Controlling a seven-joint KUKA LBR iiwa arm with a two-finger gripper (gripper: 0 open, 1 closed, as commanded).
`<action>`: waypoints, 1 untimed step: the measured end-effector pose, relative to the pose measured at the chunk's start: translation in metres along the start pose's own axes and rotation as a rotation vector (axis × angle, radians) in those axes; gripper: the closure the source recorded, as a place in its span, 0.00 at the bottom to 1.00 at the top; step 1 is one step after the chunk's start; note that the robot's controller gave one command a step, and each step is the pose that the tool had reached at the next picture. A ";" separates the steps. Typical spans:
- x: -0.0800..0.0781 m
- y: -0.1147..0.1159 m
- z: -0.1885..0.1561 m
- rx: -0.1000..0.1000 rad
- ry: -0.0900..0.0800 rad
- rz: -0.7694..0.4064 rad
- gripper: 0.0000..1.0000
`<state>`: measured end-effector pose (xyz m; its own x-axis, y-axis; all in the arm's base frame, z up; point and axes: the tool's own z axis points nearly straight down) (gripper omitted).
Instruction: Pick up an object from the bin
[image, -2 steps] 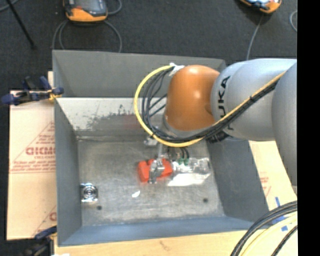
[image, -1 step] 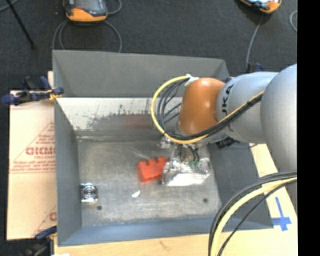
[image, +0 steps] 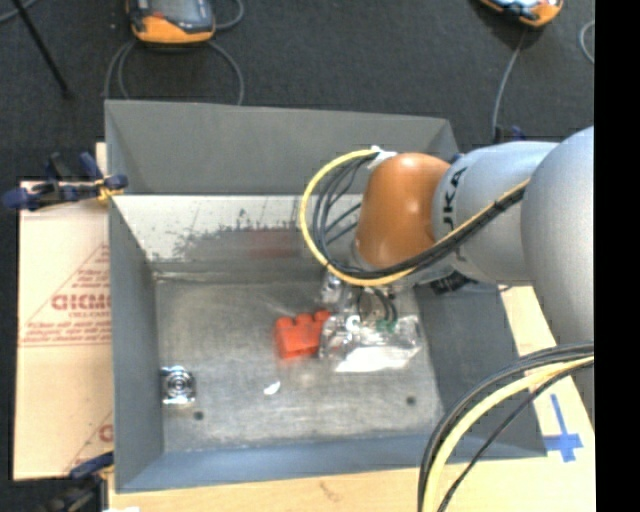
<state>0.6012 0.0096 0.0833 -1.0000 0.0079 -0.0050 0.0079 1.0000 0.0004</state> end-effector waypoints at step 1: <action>0.004 0.003 -0.130 -0.001 -0.008 0.042 1.00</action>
Offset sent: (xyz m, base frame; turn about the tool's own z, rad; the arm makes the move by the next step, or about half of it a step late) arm -0.0074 0.0039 0.1239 0.0439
